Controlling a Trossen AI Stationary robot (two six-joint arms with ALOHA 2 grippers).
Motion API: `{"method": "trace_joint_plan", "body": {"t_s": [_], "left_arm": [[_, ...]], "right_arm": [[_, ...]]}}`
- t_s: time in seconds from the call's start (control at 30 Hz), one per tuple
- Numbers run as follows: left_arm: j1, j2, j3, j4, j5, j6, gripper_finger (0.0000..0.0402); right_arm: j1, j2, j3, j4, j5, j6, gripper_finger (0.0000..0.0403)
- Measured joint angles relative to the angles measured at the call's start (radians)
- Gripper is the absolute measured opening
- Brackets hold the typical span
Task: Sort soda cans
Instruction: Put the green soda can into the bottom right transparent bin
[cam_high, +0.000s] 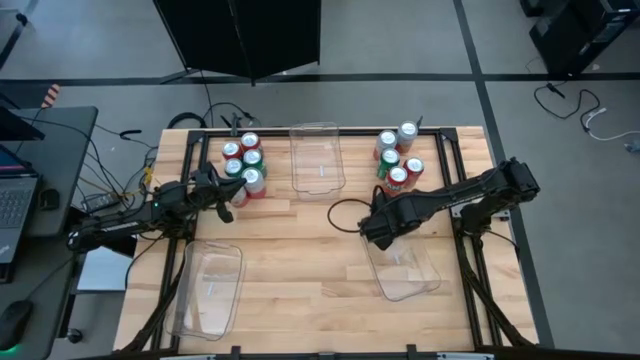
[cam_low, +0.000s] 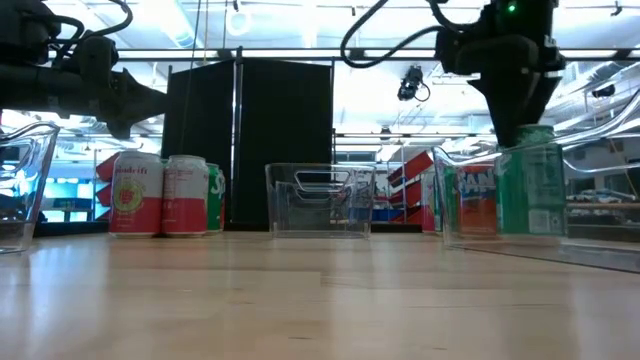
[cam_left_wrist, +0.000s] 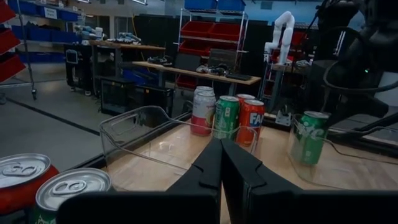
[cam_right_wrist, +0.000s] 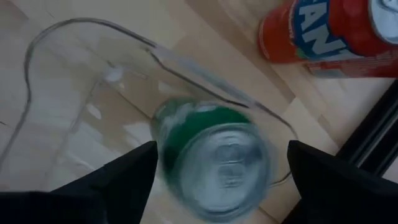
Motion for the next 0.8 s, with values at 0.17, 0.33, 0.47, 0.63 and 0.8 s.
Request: {"method": "trace_joint_plan", "body": {"t_s": [0.17,0.33,0.47,0.63,0.8], "left_arm": [[0.0,0.0,0.0,-0.018,0.0,0.0,0.001],[0.0,0.0,0.0,-0.02,0.0,0.0,0.001],[0.0,0.0,0.0,-0.021,0.0,0.0,0.001],[0.0,0.0,0.0,-0.02,0.0,0.0,0.001],[0.0,0.0,0.0,-0.021,0.0,0.0,0.001]], "right_arm": [[-0.003,0.0,-0.002,0.009,-0.001,-0.012,0.0351],[-0.002,0.0,-0.007,0.01,-0.004,-0.037,0.0344],[-0.005,0.0,-0.007,-0.03,-0.002,-0.038,0.0338],[-0.009,0.0,-0.007,-0.041,0.002,-0.039,0.0337],[-0.013,0.0,-0.028,0.003,0.002,-0.06,0.0342]]}}
